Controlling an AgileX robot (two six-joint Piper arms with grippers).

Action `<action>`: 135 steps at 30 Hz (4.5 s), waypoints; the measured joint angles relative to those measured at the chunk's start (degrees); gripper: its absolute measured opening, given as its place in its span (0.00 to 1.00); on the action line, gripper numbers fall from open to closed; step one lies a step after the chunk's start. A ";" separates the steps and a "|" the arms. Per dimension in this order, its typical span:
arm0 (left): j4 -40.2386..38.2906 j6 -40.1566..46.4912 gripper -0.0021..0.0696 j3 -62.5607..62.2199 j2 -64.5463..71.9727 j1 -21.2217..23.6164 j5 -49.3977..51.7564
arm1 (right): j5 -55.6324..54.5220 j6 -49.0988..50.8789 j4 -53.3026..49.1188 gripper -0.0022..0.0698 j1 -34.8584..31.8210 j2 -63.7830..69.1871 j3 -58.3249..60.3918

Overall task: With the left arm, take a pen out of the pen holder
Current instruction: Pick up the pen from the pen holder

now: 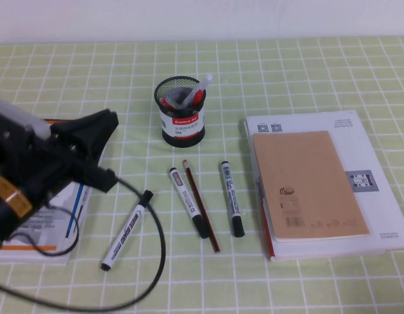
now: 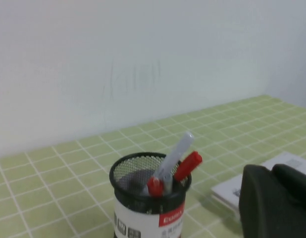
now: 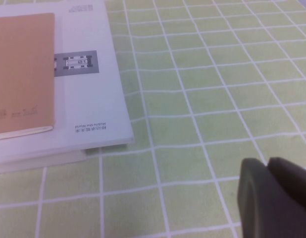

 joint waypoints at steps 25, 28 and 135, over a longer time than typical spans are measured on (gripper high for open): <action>9.65 -2.06 0.03 -21.53 24.05 0.00 1.66 | 0.00 0.00 0.00 0.01 0.00 0.00 0.00; 9.79 -2.30 0.05 -23.80 24.91 0.00 2.27 | 0.00 0.00 0.00 0.01 0.00 0.00 0.00; 14.09 -10.03 0.13 -38.89 26.94 -5.23 21.31 | 0.00 0.00 0.00 0.01 0.00 0.00 0.00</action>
